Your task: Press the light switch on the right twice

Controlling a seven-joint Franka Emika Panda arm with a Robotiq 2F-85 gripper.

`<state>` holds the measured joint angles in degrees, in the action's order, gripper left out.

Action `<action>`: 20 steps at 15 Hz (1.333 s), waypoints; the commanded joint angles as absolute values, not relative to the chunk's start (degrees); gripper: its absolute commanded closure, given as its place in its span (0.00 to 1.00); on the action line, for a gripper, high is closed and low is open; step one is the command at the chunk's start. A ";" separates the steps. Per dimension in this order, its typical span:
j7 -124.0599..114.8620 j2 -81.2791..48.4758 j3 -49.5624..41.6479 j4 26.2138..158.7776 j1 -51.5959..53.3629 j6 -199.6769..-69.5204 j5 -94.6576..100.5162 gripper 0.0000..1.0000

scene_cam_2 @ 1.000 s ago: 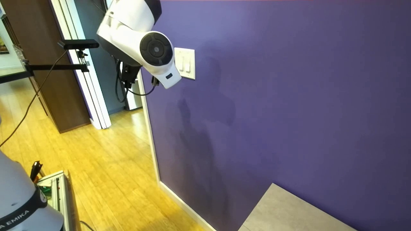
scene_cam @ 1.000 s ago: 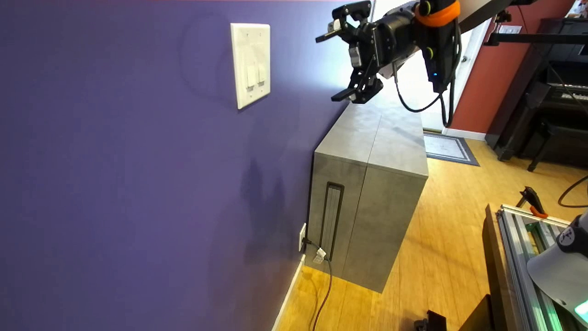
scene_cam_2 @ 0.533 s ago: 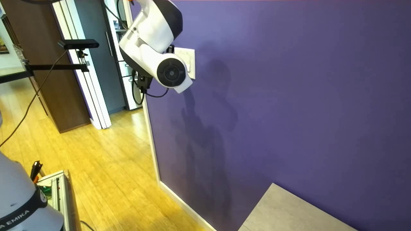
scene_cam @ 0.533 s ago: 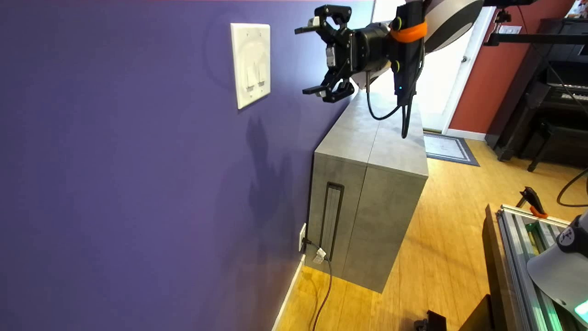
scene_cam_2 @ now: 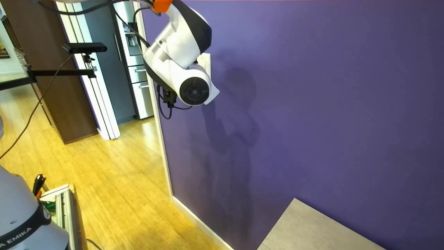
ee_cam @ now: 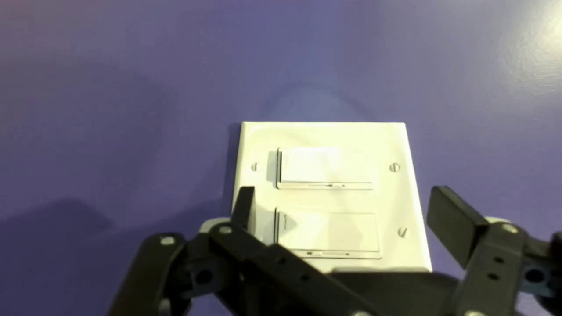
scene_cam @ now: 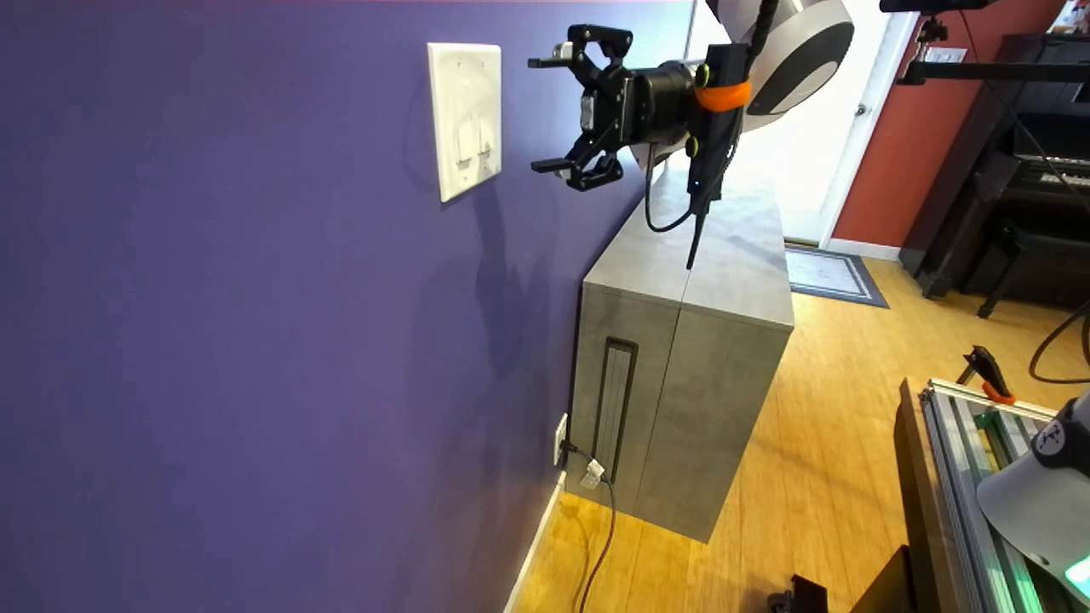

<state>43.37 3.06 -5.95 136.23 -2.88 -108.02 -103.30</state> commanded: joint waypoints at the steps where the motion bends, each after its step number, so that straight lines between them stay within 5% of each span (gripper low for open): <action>1: 47.18 1.12 -4.62 133.66 -3.05 -110.36 -107.19 0.00; 20: 49.93 0.96 -2.34 132.25 -2.05 -113.30 -117.42 0.00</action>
<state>50.42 0.50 -3.10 132.70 -2.56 -112.13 -114.71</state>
